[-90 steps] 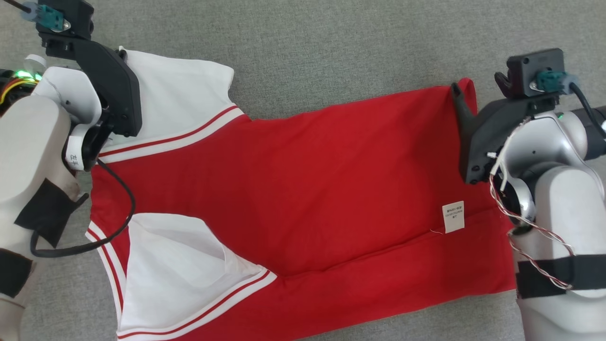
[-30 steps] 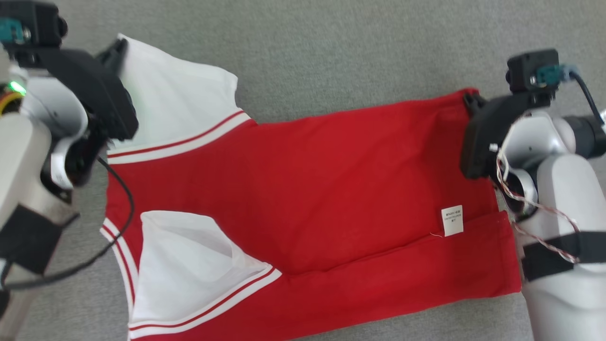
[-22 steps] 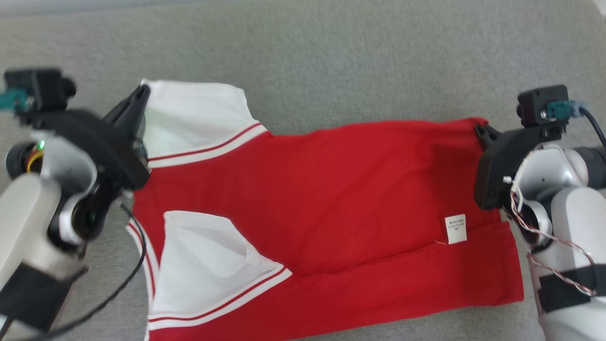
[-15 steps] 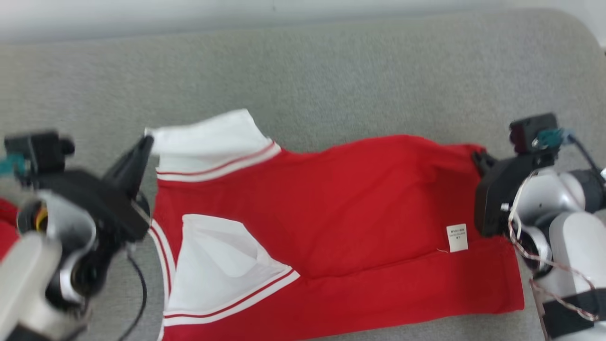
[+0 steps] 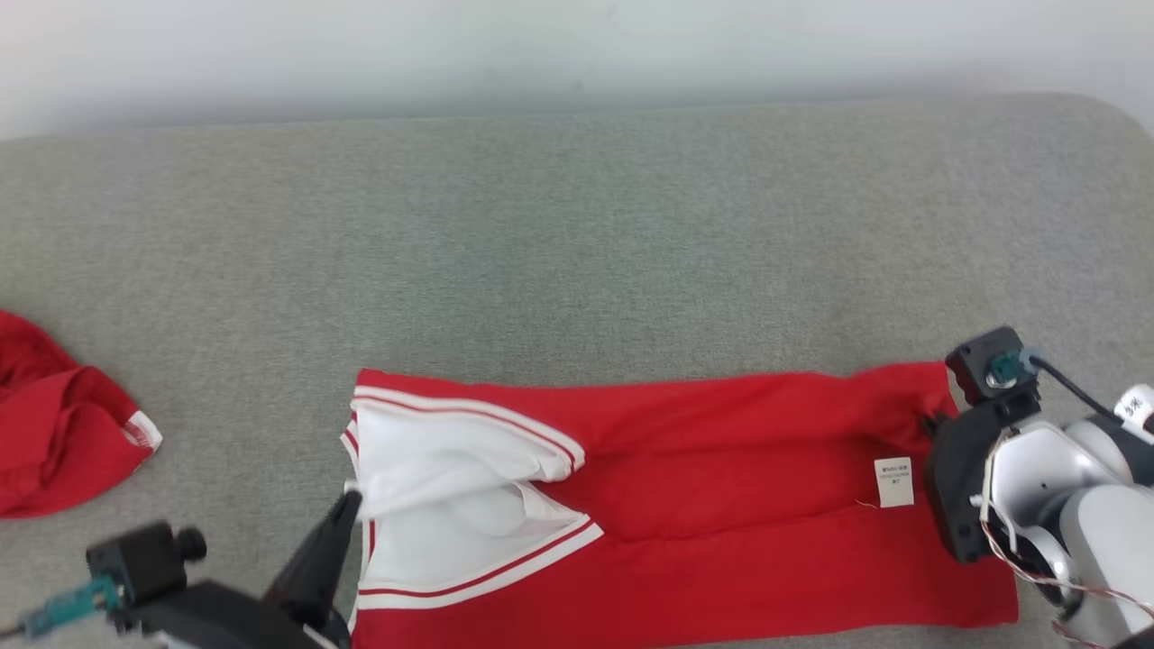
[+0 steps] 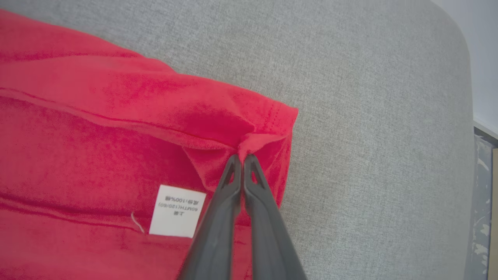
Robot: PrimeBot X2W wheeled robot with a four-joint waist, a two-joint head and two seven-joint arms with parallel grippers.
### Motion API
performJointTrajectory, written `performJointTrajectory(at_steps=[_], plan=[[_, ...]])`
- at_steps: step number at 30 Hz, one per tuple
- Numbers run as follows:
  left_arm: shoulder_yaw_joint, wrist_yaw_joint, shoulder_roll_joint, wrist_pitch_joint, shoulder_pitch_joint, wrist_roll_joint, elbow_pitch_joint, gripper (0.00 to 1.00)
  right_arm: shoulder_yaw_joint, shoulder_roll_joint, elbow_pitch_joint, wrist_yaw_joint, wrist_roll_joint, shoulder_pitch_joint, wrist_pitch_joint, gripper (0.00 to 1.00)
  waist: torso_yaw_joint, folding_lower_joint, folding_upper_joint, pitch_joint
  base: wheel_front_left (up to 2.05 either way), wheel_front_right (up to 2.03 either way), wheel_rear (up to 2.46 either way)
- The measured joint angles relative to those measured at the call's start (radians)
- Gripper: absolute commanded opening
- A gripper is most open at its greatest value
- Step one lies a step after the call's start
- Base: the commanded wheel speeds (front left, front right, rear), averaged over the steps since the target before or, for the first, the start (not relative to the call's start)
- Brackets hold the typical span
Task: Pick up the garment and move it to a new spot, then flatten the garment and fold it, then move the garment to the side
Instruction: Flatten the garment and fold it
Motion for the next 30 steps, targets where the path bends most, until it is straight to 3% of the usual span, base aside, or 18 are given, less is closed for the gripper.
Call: performJointTrajectory(at_steps=[9,18,22,24,25,26,27,28,29,30], plan=[[0.014,-0.016,-0.039,-0.055,0.129,-0.059,-0.042,0.0,-0.025,-0.077,0.008,0.0,0.012,0.064,0.038,0.0,0.045,0.0,0.0,-0.024,0.0,0.0,0.0],[-0.016,-0.041,-0.072,-0.062,0.148,-0.065,-0.009,0.0,-0.062,-0.077,0.003,0.0,0.021,0.113,0.082,0.0,0.065,0.0002,0.0,-0.039,0.0,0.0,0.0],[-0.025,-0.032,-0.078,-0.069,0.157,-0.059,0.021,0.0,-0.088,-0.073,-0.023,0.0,0.028,0.144,0.098,0.0,0.061,0.0002,0.0,-0.045,0.0,0.0,0.0],[-0.04,-0.024,-0.075,-0.073,0.166,-0.042,0.038,0.0,-0.099,-0.065,-0.032,0.0,0.028,0.159,0.102,0.27,0.057,0.0002,0.0,-0.047,0.0,0.0,0.0],[-0.053,-0.024,-0.071,-0.067,0.166,-0.026,0.045,0.0,-0.111,-0.059,-0.034,0.0,0.028,0.167,0.102,1.0,0.056,0.0002,0.0,-0.048,0.0,0.0,0.0],[-0.057,-0.022,-0.07,-0.071,0.166,-0.011,0.054,0.0,-0.121,-0.05,-0.035,0.0,0.027,0.172,0.101,1.0,0.055,0.0002,0.0,-0.049,0.0,0.0,0.0],[-0.057,-0.017,-0.07,-0.08,0.164,0.004,0.066,0.1,-0.14,-0.038,-0.037,0.0,0.027,0.177,0.097,1.0,0.054,0.0002,0.0,-0.051,0.0,0.0,0.0],[-0.062,-0.01,-0.064,-0.088,0.162,0.023,0.077,0.62,-0.164,-0.026,-0.041,0.0,0.027,0.186,0.091,1.0,0.055,0.0002,0.0,-0.052,0.0,0.0,0.0],[-0.068,-0.003,-0.058,-0.096,0.159,0.046,0.089,1.0,-0.186,-0.01,-0.045,0.0,0.027,0.193,0.082,1.0,0.055,0.0002,0.0001,-0.054,0.0,0.0,0.0],[-0.073,0.002,-0.055,-0.104,0.152,0.066,0.1,1.0,-0.211,0.005,-0.049,0.0,0.026,0.203,0.072,1.0,0.056,0.0002,0.0,-0.057,0.0,0.0,0.0]])
